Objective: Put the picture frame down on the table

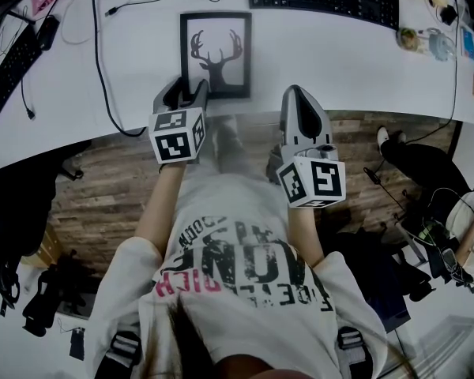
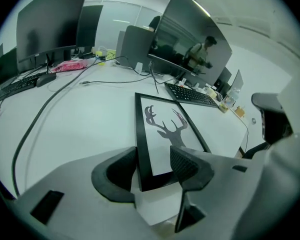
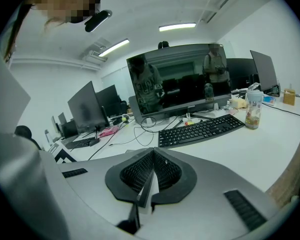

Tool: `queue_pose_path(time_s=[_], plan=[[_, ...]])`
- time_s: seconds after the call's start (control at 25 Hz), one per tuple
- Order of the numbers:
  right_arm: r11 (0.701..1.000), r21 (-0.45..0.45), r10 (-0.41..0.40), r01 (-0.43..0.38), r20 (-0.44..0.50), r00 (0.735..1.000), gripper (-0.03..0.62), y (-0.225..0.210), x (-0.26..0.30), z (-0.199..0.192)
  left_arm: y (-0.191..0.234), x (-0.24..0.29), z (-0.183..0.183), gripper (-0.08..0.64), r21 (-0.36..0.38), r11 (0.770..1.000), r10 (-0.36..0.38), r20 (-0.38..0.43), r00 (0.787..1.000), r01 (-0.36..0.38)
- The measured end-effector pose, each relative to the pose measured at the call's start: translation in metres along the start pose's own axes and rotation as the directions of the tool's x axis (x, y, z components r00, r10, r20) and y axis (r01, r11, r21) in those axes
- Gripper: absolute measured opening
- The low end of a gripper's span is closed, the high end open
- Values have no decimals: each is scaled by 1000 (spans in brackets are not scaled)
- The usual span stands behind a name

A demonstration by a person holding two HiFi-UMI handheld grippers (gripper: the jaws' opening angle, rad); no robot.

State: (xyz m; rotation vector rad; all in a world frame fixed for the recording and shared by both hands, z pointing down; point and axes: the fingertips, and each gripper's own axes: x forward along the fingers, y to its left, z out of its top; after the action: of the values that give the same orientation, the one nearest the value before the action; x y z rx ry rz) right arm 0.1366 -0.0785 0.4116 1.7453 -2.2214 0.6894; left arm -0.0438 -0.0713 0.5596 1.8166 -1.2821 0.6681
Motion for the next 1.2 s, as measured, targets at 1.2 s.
queue_pose_path(time_s=[1.2], plan=[[1000, 0, -14, 14, 18, 1000, 0, -3, -8, 4, 1, 0, -1, 230, 56, 998, 42, -1, 999, -42]])
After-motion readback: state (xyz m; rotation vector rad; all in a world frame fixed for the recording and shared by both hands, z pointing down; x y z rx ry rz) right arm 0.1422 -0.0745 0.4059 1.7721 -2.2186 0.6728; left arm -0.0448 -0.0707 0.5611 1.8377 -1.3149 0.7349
